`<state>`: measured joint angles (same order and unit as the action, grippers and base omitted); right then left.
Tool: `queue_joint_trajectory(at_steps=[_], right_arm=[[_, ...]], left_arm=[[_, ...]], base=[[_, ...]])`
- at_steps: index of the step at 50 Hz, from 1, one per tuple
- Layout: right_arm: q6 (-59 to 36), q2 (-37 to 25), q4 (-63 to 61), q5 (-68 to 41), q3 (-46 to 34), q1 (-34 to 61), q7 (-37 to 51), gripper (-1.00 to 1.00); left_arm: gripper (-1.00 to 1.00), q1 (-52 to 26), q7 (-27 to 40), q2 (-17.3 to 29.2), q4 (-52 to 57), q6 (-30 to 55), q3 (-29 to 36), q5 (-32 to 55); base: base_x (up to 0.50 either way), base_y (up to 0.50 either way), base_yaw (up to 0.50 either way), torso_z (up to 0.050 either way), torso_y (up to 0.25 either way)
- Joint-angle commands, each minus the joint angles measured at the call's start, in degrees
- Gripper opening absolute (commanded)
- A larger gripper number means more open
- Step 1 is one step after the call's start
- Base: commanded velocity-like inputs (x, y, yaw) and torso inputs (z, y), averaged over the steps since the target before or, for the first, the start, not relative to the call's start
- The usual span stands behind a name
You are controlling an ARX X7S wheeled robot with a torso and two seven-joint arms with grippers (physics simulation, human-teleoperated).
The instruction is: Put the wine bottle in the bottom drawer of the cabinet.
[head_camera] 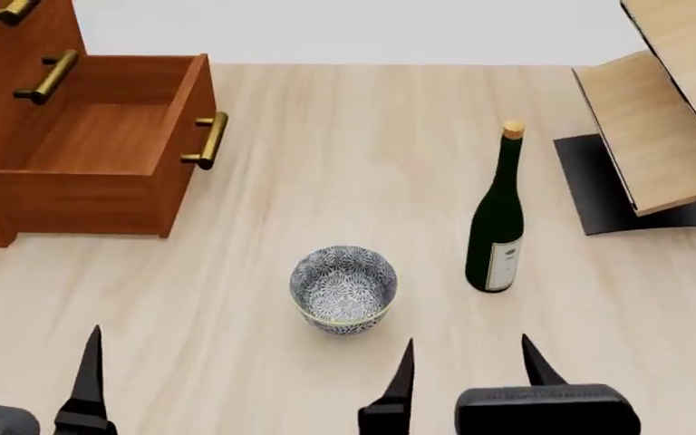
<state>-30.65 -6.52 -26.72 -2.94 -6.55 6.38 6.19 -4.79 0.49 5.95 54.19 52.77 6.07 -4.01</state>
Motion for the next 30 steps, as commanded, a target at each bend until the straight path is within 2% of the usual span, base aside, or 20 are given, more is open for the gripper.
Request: queue_joint_trajectory(at_steps=[1, 5, 30], right_arm=[[0.9, -0.4, 2.3, -0.3, -1.1, 0.9, 0.5, 1.00], [0.9, -0.7, 1.9, -0.1, -1.5, 0.8, 0.9, 1.00], [2.5, -1.6, 4.5, -2.1, -1.9, 1.6, 1.5, 1.00]], left_arm=[[1.00, -0.5, 0.7, 0.4, 0.7, 1.5, -1.4, 0.6], [1.00, -0.5, 1.0, 0.6, 0.7, 1.4, -1.4, 0.6], [1.00, 0.5, 2.4, 1.7, -0.8, -0.5, -1.2, 1.6]], base=[[0.00, 0.00, 0.00, 0.000, 0.000], [0.00, 0.19, 0.00, 0.000, 0.000], [0.02, 0.36, 0.00, 0.000, 0.000]])
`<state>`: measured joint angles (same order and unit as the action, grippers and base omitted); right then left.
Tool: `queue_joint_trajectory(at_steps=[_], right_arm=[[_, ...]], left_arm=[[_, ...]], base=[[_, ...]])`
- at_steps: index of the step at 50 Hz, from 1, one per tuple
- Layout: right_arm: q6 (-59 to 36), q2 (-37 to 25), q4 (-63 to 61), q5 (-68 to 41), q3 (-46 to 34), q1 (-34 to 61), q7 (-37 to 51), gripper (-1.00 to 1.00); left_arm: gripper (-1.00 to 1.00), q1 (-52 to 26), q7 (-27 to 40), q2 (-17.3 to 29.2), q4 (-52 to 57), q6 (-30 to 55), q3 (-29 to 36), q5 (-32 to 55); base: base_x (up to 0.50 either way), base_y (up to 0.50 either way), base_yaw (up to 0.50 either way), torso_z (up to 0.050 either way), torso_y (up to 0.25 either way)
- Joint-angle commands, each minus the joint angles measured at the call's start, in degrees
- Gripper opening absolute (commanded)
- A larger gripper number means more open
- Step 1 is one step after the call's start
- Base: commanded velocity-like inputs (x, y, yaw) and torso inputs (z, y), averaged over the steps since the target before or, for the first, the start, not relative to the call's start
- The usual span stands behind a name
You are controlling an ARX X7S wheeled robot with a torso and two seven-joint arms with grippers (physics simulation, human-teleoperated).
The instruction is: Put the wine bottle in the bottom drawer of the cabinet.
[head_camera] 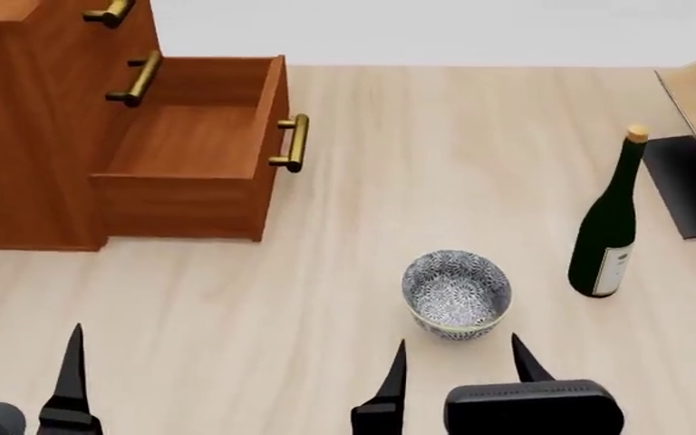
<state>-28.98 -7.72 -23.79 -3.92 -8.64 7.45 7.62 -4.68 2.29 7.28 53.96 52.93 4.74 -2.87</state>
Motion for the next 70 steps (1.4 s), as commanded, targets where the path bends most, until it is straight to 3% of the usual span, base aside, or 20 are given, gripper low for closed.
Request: queue_joint_trajectory(at_steps=[1, 70], right_arm=[[1.0, -0.2, 2.1, -1.6, 0.5, 0.6, 0.0, 1.00], [3.2, -2.6, 4.3, -4.3, -0.9, 1.5, 2.3, 1.00]], left_arm=[[1.00, 0.3, 0.6, 0.4, -0.6, -0.7, 0.2, 0.5], [1.00, 0.7, 3.9, 2.3, -0.2, -1.8, 1.3, 2.6]], base=[[0.16, 0.10, 0.00, 0.000, 0.000], [0.22, 0.01, 0.00, 0.000, 0.000]])
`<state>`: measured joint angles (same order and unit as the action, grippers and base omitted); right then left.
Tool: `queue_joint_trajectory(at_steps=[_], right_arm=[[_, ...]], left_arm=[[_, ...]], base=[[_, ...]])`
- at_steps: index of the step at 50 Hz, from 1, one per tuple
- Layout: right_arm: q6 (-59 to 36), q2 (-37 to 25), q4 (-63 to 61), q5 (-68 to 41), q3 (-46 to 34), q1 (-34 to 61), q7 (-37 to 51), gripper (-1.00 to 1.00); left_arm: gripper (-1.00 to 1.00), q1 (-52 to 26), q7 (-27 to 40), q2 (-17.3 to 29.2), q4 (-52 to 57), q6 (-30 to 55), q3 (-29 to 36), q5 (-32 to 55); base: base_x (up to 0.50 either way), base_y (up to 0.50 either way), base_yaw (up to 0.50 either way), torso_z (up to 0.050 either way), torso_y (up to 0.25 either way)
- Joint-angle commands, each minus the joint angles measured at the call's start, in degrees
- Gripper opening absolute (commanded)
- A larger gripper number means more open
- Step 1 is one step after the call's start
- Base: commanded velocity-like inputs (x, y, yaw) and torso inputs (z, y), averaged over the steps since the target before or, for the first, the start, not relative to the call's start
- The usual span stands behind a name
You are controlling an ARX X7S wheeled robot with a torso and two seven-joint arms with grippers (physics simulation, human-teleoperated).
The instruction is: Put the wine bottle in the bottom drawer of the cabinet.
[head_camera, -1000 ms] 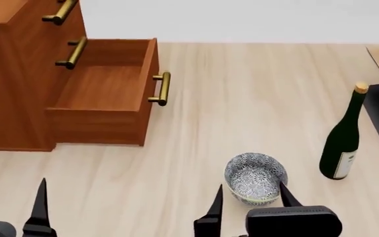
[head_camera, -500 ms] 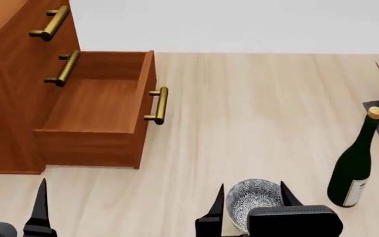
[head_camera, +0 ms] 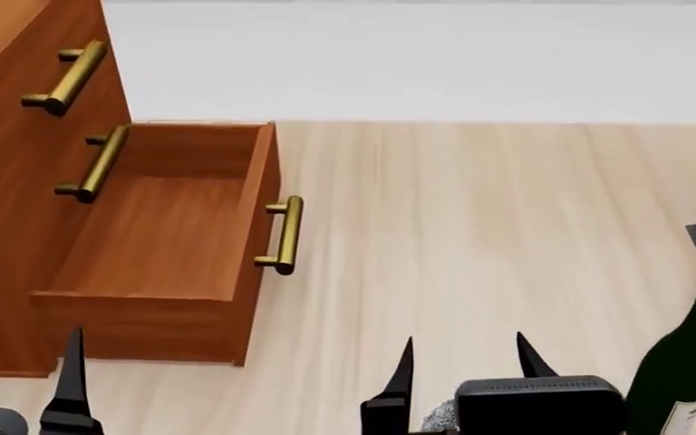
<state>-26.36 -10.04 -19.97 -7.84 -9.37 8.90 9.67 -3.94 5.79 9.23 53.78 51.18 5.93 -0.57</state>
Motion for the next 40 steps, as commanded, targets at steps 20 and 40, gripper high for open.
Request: queue_joint_trajectory(at_steps=[20, 40], right_arm=[[1.3, -0.7, 1.3, -0.6, -0.6, 0.2, 1.3, 1.00], [2.1, -0.7, 2.8, -0.3, -1.1, 0.4, 2.9, 1.00]], left_arm=[[1.00, 0.4, 1.3, 0.8, -0.4, -0.8, 0.7, 0.8], [1.00, 0.9, 2.0, 1.3, -0.4, -1.6, 0.8, 1.4]], base=[[0.30, 0.00, 0.00, 0.000, 0.001], [0.03, 0.00, 0.00, 0.000, 0.000]])
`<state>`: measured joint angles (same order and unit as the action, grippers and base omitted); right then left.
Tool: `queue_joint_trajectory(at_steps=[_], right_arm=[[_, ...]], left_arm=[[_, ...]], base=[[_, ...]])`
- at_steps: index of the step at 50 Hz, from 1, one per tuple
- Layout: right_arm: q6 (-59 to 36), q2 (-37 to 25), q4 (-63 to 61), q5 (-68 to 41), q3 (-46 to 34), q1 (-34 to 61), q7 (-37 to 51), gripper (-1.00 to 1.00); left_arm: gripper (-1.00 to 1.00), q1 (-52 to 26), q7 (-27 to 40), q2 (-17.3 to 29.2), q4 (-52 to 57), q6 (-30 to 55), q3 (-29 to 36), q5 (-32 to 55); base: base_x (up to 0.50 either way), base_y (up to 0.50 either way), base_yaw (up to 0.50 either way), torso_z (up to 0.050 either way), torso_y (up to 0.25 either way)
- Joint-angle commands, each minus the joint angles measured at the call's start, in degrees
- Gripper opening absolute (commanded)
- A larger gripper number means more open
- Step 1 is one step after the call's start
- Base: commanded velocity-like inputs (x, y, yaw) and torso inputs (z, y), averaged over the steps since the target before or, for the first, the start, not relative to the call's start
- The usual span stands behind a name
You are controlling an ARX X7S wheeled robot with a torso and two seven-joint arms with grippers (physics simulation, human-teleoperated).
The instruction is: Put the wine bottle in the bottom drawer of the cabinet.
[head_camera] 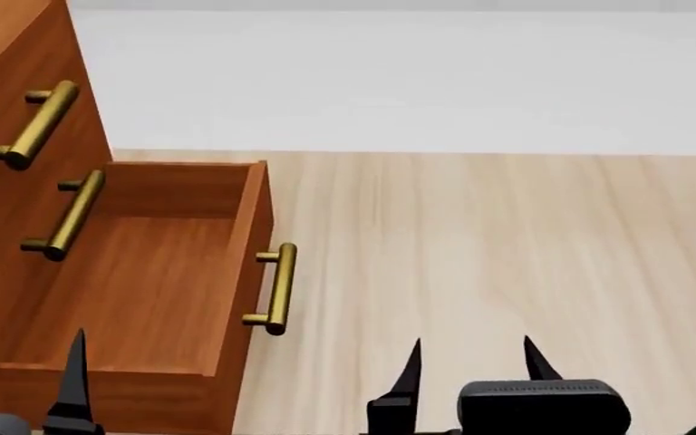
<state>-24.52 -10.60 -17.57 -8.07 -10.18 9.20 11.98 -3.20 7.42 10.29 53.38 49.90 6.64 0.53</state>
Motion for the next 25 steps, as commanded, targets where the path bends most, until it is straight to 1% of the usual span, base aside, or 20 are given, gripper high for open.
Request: queue_joint_trajectory(at_steps=[1, 6, 7, 8, 10, 11, 13, 15, 16, 17, 18, 19, 25], right_arm=[[0.2, -0.2, 0.4, -0.1, -0.3, 0.1, 0.6, 1.00], [0.2, -0.3, 0.4, -0.2, -0.4, 0.1, 0.8, 1.00], [0.3, -0.3, 1.0, -0.4, -0.3, 0.4, 0.7, 1.00], [0.2, -0.2, 1.3, -0.4, -0.3, 0.7, 0.9, 1.00], [0.7, -0.2, 1.6, -0.3, -0.6, 0.7, 0.8, 1.00], [1.2, -0.2, 2.0, 0.0, -0.8, 0.7, 0.9, 1.00], [1.8, -0.1, 3.0, 0.2, -1.0, 0.9, 1.0, 1.00], [1.8, -0.1, 3.6, 0.2, -1.4, 1.2, 0.9, 1.00], [1.7, -0.1, 3.5, 0.3, -1.5, 1.3, 1.0, 1.00], [1.7, -0.1, 3.5, 0.3, -1.5, 1.3, 1.0, 1.00], [1.4, -0.1, 3.3, 0.4, -1.6, 1.7, 1.2, 1.00], [1.2, -0.1, 3.1, 0.5, -1.8, 1.8, 1.3, 1.00], [1.0, -0.1, 3.5, 0.6, -2.1, 2.6, 1.5, 1.00]], left_arm=[[1.00, 0.2, 0.4, 0.3, 0.0, -0.3, 0.1, 0.4], [1.00, 0.2, 0.6, 0.4, 0.0, -0.3, 0.1, 0.5], [1.00, 1.6, -1.3, 0.1, 0.0, -6.2, -3.2, 3.3], [1.00, 1.1, 0.1, 1.4, -1.1, -4.4, -2.2, 0.8], [1.00, 0.9, 0.4, 1.5, -3.0, -3.7, -4.5, 1.2], [1.00, 1.1, 0.1, 1.5, -3.1, -4.8, -6.9, 2.1], [1.00, 0.6, 1.3, 2.1, -4.0, -4.8, -8.7, 1.0], [1.00, -0.4, 1.9, 1.5, -5.8, -4.0, -13.5, 2.3], [1.00, -1.0, 2.3, 1.4, -6.4, -3.3, -14.9, 2.4], [1.00, -1.0, 2.3, 1.4, -6.4, -3.2, -14.9, 2.5], [1.00, -3.0, 3.3, 0.1, -8.4, -1.3, -21.6, 4.3], [1.00, -3.5, 4.0, -0.1, -9.1, -1.2, -24.4, 4.6], [1.00, -5.1, 6.7, -1.5, -11.3, -1.5, -35.6, 6.0]], base=[[0.00, 0.00, 0.00, 0.000, 0.000], [0.00, 0.00, 0.00, 0.000, 0.000], [0.00, 0.00, 0.00, 0.000, 0.000], [0.00, 0.00, 0.00, 0.000, 0.000], [0.00, 0.00, 0.00, 0.000, 0.000], [0.00, 0.00, 0.00, 0.000, 0.000], [0.00, 0.00, 0.00, 0.000, 0.000], [0.00, 0.00, 0.00, 0.000, 0.000], [0.00, 0.00, 0.00, 0.000, 0.000], [0.00, 0.00, 0.00, 0.000, 0.000], [0.00, 0.00, 0.00, 0.000, 0.000], [0.00, 0.00, 0.00, 0.000, 0.000], [0.00, 0.00, 0.00, 0.000, 0.000]])
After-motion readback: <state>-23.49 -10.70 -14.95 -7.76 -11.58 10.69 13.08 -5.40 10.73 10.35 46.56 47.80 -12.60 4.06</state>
